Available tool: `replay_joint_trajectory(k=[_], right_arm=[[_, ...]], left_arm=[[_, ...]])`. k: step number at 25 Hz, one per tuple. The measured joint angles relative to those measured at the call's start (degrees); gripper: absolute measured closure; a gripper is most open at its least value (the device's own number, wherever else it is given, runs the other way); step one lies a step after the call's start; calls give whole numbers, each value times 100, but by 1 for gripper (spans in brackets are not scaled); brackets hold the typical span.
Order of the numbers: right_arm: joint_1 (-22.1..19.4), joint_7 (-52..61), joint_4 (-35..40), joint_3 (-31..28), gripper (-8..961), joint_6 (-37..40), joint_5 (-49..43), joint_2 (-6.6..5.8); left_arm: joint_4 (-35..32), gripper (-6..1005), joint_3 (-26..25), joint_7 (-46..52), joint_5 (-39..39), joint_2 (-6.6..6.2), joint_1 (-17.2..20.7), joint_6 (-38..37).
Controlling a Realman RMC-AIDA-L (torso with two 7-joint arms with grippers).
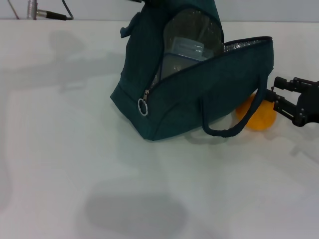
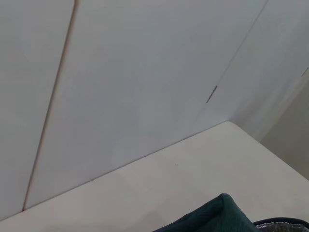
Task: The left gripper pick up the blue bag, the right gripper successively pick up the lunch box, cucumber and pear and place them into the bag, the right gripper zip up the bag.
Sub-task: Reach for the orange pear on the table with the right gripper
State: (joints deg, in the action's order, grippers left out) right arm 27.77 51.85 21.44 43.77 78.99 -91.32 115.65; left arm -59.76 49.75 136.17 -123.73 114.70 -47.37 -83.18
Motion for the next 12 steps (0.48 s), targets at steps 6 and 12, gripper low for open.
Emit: replay_joint_trajectory(k=[6,12], right_arm=[[9,1,-48,-14,631,-39,1,7],[9,-18,-61,-11,786,-45,1,9]], left_arm=[[0,952,0,-2,-1,0,0,4],[0,951,0,-3,-1,-1,0,5]])
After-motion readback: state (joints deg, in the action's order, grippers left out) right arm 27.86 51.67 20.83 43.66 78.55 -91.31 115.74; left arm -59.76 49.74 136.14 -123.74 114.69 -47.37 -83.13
